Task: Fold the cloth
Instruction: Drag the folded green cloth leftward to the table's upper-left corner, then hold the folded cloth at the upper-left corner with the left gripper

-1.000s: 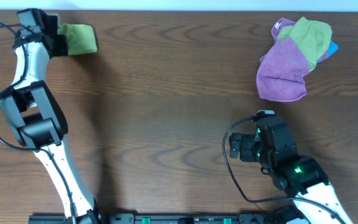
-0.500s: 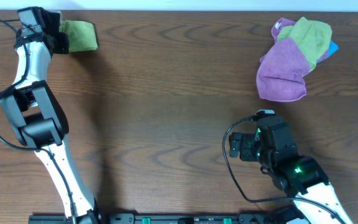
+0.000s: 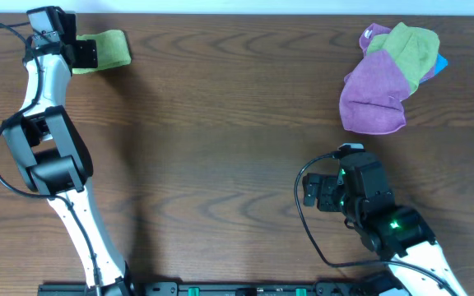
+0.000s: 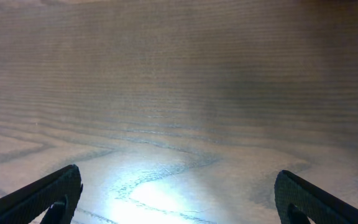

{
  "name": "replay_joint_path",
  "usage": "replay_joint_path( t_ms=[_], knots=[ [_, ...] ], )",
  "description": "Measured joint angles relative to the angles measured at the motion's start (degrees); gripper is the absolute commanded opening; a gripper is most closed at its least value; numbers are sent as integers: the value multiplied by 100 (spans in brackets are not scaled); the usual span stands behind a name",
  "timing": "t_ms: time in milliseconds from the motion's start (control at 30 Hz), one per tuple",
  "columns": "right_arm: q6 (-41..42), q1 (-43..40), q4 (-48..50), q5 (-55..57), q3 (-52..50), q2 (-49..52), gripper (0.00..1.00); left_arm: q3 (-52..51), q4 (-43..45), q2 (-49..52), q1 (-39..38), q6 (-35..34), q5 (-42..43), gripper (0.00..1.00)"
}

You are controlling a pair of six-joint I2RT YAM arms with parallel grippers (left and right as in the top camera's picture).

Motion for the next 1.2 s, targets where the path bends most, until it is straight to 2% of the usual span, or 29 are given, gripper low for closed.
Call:
replay_joint_path(
  t_ms=[100,200,233,300,467,600,967,1200],
  knots=[
    [0,0,0,0,0,0,99,114,-15,0,0,-258,-44,79],
    [0,0,2,-2,0,0,99,396,-133,-13,0,-595,70,56],
    [0,0,2,-2,0,0,99,468,-199,-33,0,-704,166,42],
    [0,0,2,-2,0,0,99,579,-424,-144,0,-870,481,7],
    [0,0,7,-2,0,0,99,610,-667,-487,-15,-1386,1104,6],
    [0,0,9,-2,0,0,99,623,-776,-546,-92,-1447,1187,6],
    [2,0,7,-2,0,0,99,623,-828,-433,-1025,-688,13,6],
    [9,0,-13,-2,0,0,99,623,-741,114,-1060,-682,-785,6]
  ],
)
